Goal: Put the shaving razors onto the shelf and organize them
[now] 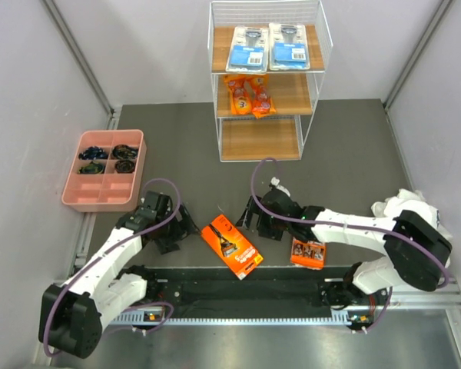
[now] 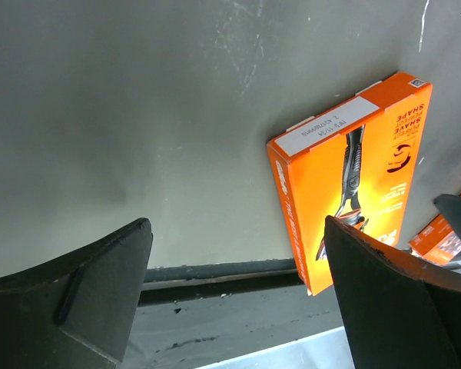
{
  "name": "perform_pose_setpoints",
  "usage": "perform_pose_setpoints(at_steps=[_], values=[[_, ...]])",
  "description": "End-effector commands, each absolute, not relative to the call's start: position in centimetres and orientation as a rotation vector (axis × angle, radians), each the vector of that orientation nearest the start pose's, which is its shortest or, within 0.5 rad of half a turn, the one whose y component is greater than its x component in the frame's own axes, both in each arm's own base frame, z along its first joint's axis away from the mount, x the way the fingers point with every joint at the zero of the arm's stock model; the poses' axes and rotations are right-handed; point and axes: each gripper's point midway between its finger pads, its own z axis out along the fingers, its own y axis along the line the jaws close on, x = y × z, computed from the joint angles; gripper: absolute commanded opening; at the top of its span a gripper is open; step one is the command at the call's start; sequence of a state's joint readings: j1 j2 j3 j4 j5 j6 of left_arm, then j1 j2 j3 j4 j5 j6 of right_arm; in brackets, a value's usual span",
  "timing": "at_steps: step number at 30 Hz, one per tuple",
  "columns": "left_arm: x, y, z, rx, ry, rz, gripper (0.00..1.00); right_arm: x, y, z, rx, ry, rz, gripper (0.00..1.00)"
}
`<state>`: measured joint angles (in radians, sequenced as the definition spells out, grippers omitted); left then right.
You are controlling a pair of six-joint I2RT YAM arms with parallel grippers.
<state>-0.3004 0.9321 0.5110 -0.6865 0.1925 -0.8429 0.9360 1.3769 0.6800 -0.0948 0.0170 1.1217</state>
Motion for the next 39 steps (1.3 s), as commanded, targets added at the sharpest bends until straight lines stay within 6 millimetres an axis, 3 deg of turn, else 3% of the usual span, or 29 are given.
perform_pose_setpoints(at_steps=[1,14,32,39], values=[[17.0,-12.8,5.6,-0.692,2.666,-0.666,0.97,18.2,32.3,7.3,0.232,2.552,0.963,0.99],[17.2,-14.0,4.9,-0.681,2.672,-0.727,0.97,16.3,34.3,6.1,0.16,2.62,1.029,0.98],[17.0,-16.4,3.2,-0.629,2.723,-0.74,0.97,10.2,37.2,5.4,0.012,2.777,1.155,0.97],[15.7,-16.6,2.7,-0.621,2.747,-0.75,0.97,8.6,38.2,5.2,-0.018,2.81,1.178,0.96]])
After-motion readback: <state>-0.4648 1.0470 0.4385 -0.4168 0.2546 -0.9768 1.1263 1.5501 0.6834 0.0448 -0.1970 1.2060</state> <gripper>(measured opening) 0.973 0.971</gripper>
